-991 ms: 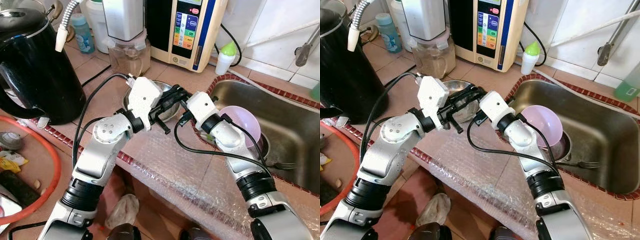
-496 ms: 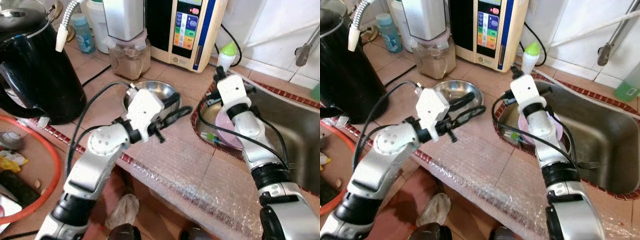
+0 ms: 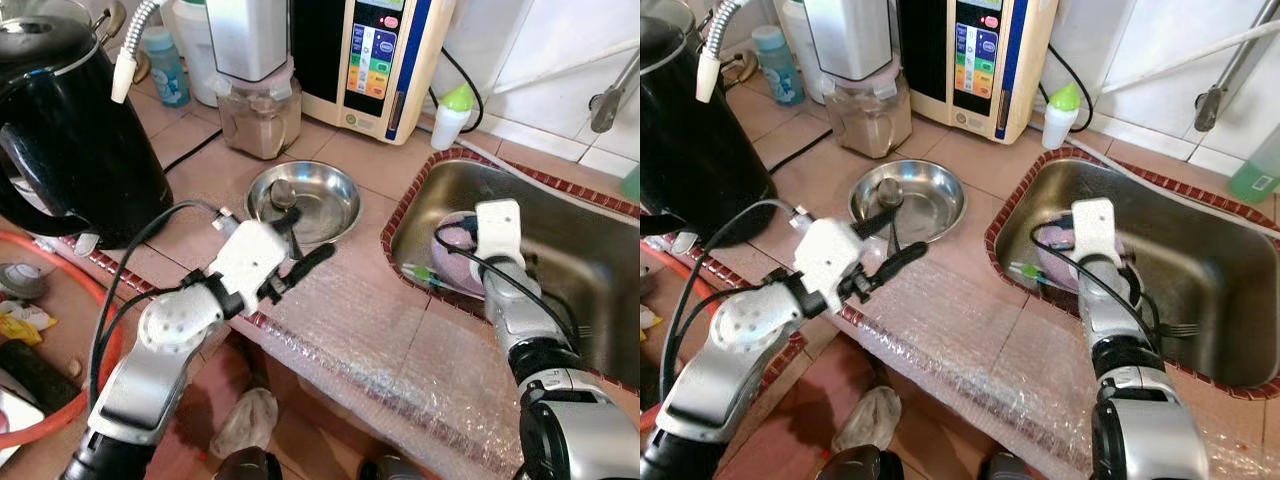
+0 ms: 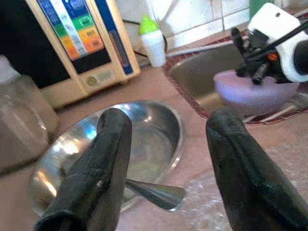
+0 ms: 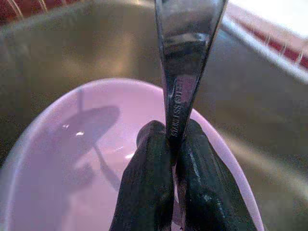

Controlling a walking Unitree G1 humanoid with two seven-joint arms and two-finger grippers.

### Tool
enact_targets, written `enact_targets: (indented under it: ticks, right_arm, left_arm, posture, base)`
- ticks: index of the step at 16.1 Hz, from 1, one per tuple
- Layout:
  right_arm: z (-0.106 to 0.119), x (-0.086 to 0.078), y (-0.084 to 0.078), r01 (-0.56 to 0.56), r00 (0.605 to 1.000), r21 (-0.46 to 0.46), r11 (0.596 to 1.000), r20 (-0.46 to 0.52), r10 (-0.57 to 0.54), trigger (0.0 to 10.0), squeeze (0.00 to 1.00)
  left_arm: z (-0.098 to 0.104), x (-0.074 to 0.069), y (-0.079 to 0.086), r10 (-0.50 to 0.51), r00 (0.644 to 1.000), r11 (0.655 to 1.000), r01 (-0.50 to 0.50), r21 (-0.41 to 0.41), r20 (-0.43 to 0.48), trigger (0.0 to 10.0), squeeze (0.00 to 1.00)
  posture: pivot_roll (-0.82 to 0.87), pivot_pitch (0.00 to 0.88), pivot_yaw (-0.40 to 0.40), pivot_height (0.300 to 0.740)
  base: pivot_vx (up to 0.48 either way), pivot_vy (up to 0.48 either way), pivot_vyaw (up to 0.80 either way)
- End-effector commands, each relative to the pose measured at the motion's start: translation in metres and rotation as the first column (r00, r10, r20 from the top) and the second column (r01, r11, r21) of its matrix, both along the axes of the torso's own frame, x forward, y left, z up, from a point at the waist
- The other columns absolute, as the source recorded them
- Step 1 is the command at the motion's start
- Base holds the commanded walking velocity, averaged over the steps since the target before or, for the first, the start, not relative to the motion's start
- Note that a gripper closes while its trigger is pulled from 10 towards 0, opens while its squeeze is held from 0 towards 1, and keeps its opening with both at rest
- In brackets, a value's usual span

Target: Kitchen organization

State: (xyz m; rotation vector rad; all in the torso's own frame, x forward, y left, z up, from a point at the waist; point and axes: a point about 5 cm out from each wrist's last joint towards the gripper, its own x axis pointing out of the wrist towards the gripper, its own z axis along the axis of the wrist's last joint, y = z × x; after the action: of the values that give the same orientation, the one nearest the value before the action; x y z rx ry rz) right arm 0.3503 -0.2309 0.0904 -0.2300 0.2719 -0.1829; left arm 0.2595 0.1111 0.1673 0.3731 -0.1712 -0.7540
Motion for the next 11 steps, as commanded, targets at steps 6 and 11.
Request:
enact_targets:
  ticks: [6, 11]
  right_arm:
    - [-0.011, -0.002, 0.002, 0.054, 0.997, 0.084, 0.995, -0.065, -0.049, 10.0, 1.00]
    - [-0.006, -0.005, 0.006, 0.028, 1.000, 0.049, 0.998, 0.011, -0.029, 10.0, 1.00]
  left_arm:
    - [-0.009, 0.003, 0.013, 0.123, 0.977, 0.989, -0.136, 0.065, 0.173, 10.0, 1.00]
    - [-0.023, 0.003, 0.014, 0.134, 0.972, 0.986, -0.150, 0.072, 0.194, 10.0, 1.00]
  posture:
    - [0.08, 0.068, -0.023, 0.740]
    - [0.07, 0.067, -0.027, 0.740]
  base:
    - [0.000, 0.000, 0.00]
    - [0.000, 0.000, 0.00]
